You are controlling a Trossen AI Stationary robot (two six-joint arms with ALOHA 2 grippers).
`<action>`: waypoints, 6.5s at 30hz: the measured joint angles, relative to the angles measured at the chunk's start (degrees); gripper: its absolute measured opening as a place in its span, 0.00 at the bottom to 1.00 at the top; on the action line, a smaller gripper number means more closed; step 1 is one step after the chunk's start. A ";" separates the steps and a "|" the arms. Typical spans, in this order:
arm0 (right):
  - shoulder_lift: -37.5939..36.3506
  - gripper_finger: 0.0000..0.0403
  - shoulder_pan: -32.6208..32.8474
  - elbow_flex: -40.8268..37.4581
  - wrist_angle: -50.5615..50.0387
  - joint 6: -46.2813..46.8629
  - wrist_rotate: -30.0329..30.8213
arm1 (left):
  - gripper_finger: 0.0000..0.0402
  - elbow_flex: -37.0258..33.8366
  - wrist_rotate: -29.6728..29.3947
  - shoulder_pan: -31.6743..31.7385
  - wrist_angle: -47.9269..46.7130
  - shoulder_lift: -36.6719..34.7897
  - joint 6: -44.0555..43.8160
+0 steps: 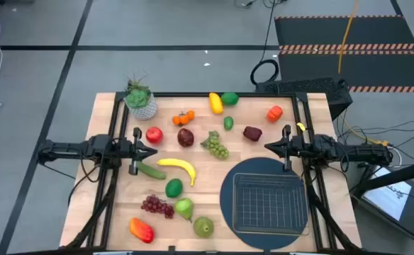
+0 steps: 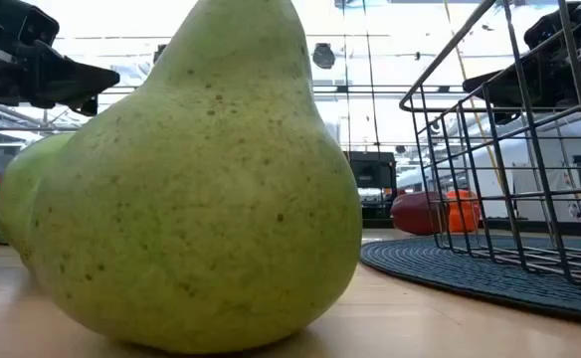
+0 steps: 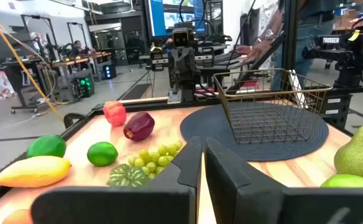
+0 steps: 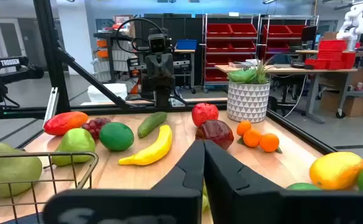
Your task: Build produce basket
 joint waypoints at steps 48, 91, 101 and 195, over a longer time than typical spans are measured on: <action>0.00 0.00 -0.01 -0.02 0.00 0.00 0.01 | 0.06 -0.01 0.00 0.00 0.00 0.00 -0.02; 1.61 0.00 0.00 0.61 -0.02 0.96 0.02 | 0.06 -0.02 0.00 0.00 -0.02 0.00 -0.02; 12.58 0.00 0.03 12.00 -1.67 2.40 0.07 | 0.06 -0.01 0.02 0.00 -0.02 -0.02 -0.01; 51.06 0.00 -0.11 61.49 -26.68 8.07 -5.93 | 0.06 61.83 -13.51 -0.96 -21.00 51.68 -11.93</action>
